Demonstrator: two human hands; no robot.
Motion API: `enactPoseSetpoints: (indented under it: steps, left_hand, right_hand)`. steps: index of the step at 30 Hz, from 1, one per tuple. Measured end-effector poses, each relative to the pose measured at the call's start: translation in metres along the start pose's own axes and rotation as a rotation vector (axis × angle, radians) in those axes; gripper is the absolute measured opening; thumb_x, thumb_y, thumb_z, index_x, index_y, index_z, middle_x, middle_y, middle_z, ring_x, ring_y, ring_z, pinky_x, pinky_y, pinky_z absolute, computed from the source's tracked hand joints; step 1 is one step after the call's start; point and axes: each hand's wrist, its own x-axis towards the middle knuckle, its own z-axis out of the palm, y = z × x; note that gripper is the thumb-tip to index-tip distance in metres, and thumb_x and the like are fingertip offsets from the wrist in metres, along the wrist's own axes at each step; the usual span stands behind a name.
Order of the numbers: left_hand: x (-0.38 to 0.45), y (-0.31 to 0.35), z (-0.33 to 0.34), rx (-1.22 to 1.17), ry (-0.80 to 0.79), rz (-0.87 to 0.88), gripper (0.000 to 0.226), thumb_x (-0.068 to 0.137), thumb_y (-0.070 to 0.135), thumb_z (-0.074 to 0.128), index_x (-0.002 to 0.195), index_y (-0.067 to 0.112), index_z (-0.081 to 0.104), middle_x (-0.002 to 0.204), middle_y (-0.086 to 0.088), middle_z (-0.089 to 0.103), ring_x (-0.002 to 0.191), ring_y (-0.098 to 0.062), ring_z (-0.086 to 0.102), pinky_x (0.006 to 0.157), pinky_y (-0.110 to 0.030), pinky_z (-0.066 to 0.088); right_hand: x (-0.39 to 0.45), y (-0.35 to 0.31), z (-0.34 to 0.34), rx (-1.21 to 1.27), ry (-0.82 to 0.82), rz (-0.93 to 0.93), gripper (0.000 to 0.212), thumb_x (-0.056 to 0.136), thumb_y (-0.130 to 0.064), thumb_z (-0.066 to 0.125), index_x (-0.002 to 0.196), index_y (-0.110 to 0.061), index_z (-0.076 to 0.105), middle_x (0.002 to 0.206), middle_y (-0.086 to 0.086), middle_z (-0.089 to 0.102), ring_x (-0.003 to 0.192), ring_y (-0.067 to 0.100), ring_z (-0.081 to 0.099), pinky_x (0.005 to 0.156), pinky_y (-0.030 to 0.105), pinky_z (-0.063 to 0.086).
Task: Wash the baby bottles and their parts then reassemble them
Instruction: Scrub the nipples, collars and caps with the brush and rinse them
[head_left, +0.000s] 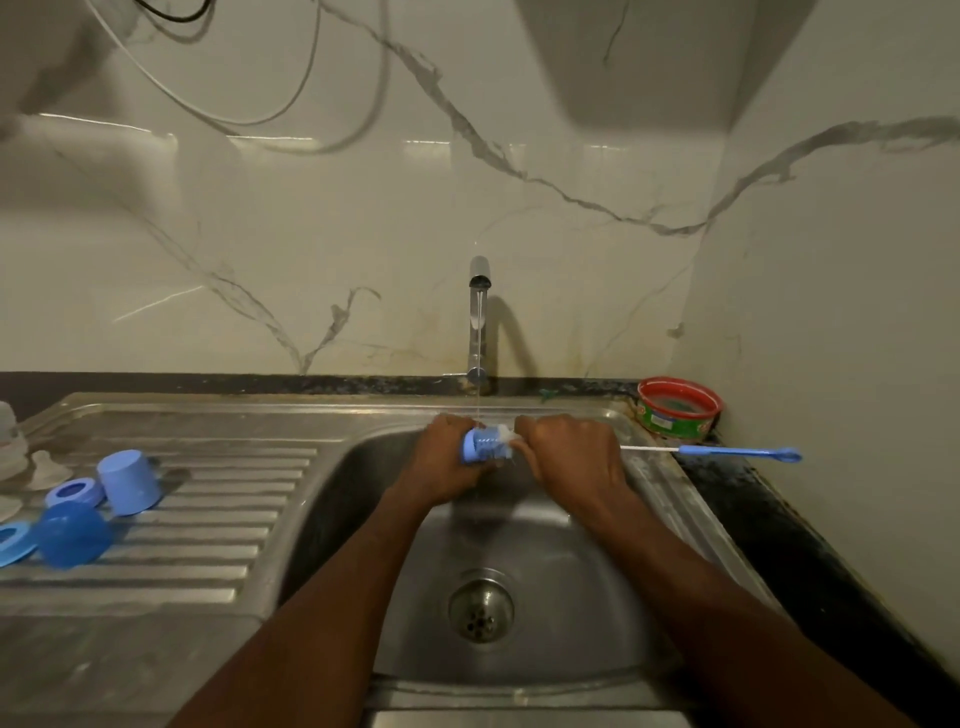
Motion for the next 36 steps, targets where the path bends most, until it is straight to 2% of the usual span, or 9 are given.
enactPoseSetpoints:
  steps: [4,8,12,16,20,26,29,32,36]
  left_hand:
    - [-0.005,0.006,0.005,-0.051,-0.059,0.067,0.055,0.087,0.024,0.077,0.136,0.021,0.053,0.133,0.002,0.057,0.116,-0.005,0.050,0.101,-0.021,0.039]
    - [0.002,0.006,-0.008,-0.018,0.116,0.111,0.039,0.083,0.025,0.080,0.116,0.028,0.060,0.111,0.008,0.066,0.100,-0.006,0.061,0.090,-0.032,0.054]
    - [0.004,0.002,-0.014,0.012,0.235,0.057,0.057,0.068,0.034,0.091,0.112,0.021,0.057,0.110,0.004,0.055,0.094,-0.009,0.052,0.079,-0.022,0.045]
    - [0.008,0.001,0.001,0.027,0.116,-0.068,0.057,0.076,0.046,0.081,0.121,0.024,0.056,0.121,0.003,0.048,0.109,-0.014,0.048,0.091,-0.025,0.040]
    - [-0.002,0.010,0.006,-0.023,-0.038,0.095,0.053,0.089,0.018,0.070,0.137,0.024,0.050,0.139,0.000,0.052,0.126,-0.013,0.049,0.110,-0.035,0.041]
    - [0.004,0.001,-0.018,0.070,0.204,0.119,0.050,0.069,0.034,0.089,0.106,0.025,0.056,0.107,0.006,0.057,0.093,-0.009,0.053,0.080,-0.027,0.049]
    - [0.005,-0.004,-0.005,0.014,0.158,-0.023,0.066,0.067,0.039,0.091,0.119,0.022,0.055,0.120,0.002,0.050,0.105,-0.011,0.047,0.089,-0.025,0.043]
    - [0.002,-0.003,0.007,0.009,0.053,-0.042,0.052,0.080,0.047,0.079,0.120,0.022,0.058,0.119,0.001,0.056,0.107,-0.014,0.053,0.098,-0.036,0.048]
    - [-0.004,0.007,0.005,0.001,-0.095,0.090,0.057,0.091,0.026,0.067,0.143,0.023,0.045,0.144,-0.001,0.049,0.130,-0.015,0.047,0.115,-0.037,0.037]
  right_hand:
    - [0.003,0.013,0.007,0.005,-0.009,0.105,0.031,0.098,-0.049,0.057,0.123,-0.031,0.059,0.107,-0.001,0.067,0.092,0.019,0.064,0.068,0.030,0.036]
    - [0.002,0.017,0.007,0.031,0.040,0.110,0.032,0.097,-0.052,0.054,0.121,-0.033,0.063,0.107,-0.002,0.069,0.094,0.020,0.065,0.068,0.031,0.034]
    - [0.000,0.007,0.003,0.059,0.049,0.002,0.032,0.100,-0.053,0.048,0.119,-0.033,0.064,0.101,-0.004,0.069,0.087,0.018,0.064,0.065,0.031,0.036]
    - [0.006,-0.003,0.004,0.002,0.050,0.008,0.027,0.099,-0.045,0.054,0.122,-0.031,0.058,0.106,-0.002,0.068,0.090,0.021,0.067,0.067,0.031,0.045]
    - [0.006,0.009,0.008,-0.007,0.052,0.131,0.022,0.098,-0.040,0.057,0.117,-0.030,0.062,0.099,-0.003,0.068,0.084,0.020,0.067,0.063,0.030,0.043]
    - [0.001,0.011,0.012,0.134,0.040,0.026,0.034,0.096,-0.055,0.052,0.117,-0.034,0.067,0.097,-0.004,0.070,0.085,0.019,0.064,0.067,0.031,0.040]
    - [0.001,0.007,0.011,0.104,0.065,-0.036,0.034,0.097,-0.056,0.049,0.119,-0.034,0.063,0.096,-0.004,0.070,0.084,0.020,0.065,0.067,0.032,0.047]
    - [0.003,0.002,0.009,0.057,0.032,-0.026,0.030,0.099,-0.048,0.051,0.123,-0.032,0.057,0.108,-0.002,0.068,0.094,0.022,0.065,0.069,0.032,0.042]
    - [0.006,0.012,0.008,0.055,0.048,0.088,0.025,0.098,-0.045,0.056,0.119,-0.032,0.058,0.105,-0.003,0.069,0.089,0.020,0.066,0.066,0.030,0.040]
